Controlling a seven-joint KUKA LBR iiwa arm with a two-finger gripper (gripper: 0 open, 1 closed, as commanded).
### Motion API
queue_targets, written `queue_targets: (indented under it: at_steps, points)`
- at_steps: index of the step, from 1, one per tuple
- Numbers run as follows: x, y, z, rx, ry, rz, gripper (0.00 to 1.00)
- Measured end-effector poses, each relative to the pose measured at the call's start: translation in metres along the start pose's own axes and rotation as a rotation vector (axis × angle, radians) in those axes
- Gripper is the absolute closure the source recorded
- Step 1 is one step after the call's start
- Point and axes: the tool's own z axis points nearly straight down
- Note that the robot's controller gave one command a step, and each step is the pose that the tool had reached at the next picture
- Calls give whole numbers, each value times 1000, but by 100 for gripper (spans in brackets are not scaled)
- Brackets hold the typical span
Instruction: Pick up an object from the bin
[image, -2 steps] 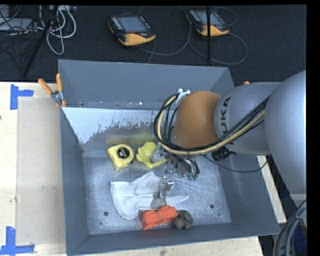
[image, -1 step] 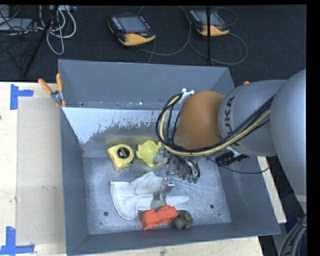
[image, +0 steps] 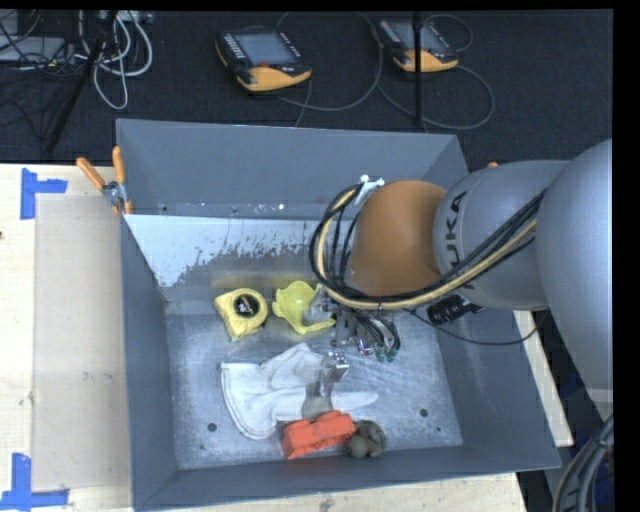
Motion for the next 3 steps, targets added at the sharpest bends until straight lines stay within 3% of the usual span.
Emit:
queue_targets:
  at_steps: [1, 3]
  points:
    - [-1, 4, 11, 0, -6, 170, 100]
    - [0, 4, 8, 0, -3, 170, 100]
